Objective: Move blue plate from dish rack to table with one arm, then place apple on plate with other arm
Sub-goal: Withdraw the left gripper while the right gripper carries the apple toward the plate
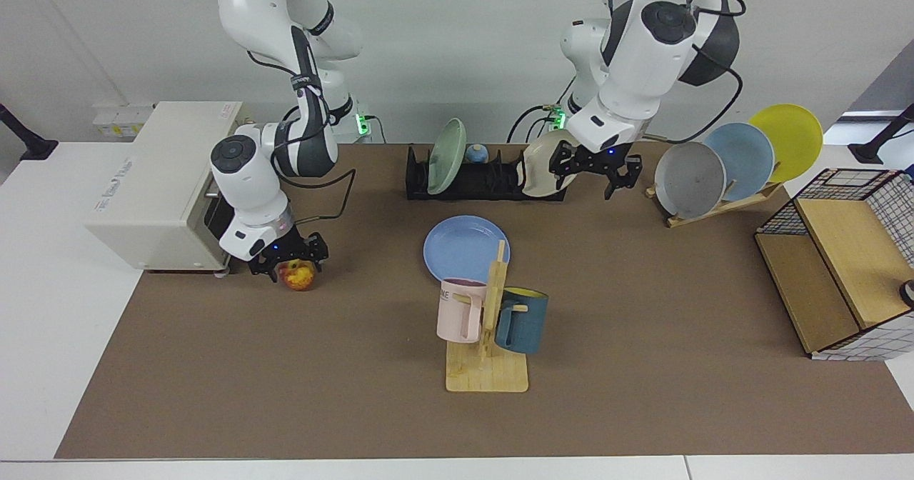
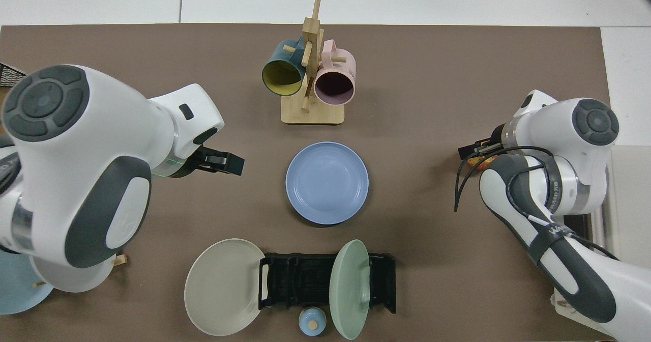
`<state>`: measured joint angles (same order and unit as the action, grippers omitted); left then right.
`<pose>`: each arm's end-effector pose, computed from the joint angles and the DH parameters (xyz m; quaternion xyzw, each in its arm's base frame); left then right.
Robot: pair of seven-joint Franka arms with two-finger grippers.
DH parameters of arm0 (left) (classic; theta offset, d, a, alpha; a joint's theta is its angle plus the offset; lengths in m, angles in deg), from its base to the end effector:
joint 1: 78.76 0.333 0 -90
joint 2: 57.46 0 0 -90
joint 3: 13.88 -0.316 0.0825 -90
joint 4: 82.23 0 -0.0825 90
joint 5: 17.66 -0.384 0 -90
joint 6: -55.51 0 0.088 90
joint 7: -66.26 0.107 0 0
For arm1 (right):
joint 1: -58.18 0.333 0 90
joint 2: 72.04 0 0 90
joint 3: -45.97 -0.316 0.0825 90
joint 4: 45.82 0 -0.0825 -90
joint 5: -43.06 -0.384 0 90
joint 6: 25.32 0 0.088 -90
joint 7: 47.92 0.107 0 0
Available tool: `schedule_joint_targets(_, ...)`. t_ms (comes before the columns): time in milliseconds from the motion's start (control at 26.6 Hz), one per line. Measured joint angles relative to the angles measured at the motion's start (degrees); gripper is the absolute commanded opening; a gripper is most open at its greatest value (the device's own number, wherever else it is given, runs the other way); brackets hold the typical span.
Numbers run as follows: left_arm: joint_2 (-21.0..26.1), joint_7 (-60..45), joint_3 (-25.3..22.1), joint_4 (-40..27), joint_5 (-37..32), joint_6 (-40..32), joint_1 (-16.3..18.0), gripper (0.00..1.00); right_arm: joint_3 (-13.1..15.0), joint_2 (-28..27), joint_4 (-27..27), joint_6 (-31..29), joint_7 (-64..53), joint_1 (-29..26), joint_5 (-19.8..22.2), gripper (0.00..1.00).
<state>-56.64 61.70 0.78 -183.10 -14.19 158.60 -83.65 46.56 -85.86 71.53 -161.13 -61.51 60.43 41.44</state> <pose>0.5360 -0.1949 0.5464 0.9917 -0.1239 0.0056 0.0333 0.5951 0.0177 0.3299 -0.9915 -0.1231 -0.0412 0.0048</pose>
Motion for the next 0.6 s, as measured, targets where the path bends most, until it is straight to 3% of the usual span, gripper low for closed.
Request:
schedule_joint_targets(489, -6.4, 0.2, -2.6, 2.9, -2.1, -11.6, 0.2, 0.99, 0.1, -0.7, 1.9, -1.7, -1.0, -0.9, 0.2, 0.96)
schedule_joint_targets(527, -6.6, 0.3, -2.8, 3.3, -2.1, -12.0, 0.2, 0.99, 0.1, -0.8, 2.1, -2.1, -1.0, -1.0, 0.2, 0.89)
schedule_joint_targets(565, -6.7, 0.3, -2.9, 3.7, -2.1, -12.5, 0.2, 0.99, 0.1, -0.9, 2.3, -2.4, -1.1, -1.1, 0.2, 0.73)
schedule_joint_targets(602, -6.8, 0.3, -2.9, 4.0, -2.1, -12.9, 0.2, 0.99, 0.1, -1.0, 2.5, -2.7, -1.2, -1.2, 0.2, 0.41)
